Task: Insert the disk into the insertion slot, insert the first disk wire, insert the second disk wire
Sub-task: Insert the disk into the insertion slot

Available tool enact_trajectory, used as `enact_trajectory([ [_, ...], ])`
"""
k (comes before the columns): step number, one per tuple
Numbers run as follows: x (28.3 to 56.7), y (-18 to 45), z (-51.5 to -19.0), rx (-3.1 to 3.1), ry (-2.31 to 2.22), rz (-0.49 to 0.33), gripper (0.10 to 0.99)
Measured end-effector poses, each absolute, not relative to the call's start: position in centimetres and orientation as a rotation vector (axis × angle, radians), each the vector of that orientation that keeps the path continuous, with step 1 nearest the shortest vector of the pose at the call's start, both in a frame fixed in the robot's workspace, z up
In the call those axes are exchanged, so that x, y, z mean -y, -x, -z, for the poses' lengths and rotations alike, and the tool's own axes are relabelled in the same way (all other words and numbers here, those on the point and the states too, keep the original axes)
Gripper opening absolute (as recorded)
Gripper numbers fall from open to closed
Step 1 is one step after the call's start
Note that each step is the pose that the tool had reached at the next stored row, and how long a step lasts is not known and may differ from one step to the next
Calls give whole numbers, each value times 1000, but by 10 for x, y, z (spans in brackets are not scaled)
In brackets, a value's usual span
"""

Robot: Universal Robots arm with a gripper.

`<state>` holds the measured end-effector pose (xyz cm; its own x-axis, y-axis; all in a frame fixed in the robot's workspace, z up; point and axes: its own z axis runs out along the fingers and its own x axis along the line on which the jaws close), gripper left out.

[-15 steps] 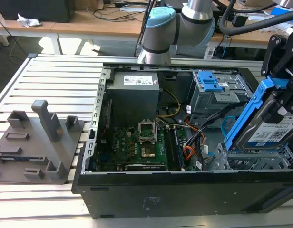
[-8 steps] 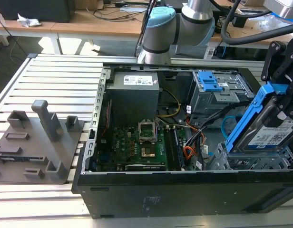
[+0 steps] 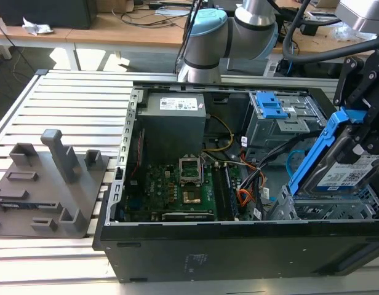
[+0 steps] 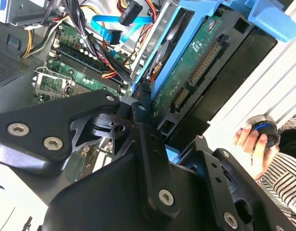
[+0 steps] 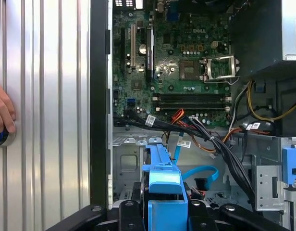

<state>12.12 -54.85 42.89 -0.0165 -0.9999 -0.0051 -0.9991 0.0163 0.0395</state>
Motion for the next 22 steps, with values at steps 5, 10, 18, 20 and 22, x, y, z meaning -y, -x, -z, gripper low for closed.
enact_trajectory([
  [5,548,-122,-423,2222,-2186,49,361],
  [10,548,-122,-415,2222,-2186,49,361],
  [18,548,-122,-409,2222,-2186,49,361],
  [20,548,-122,-407,2222,-2186,49,361],
  [22,548,-122,-406,2222,-2186,49,361],
])
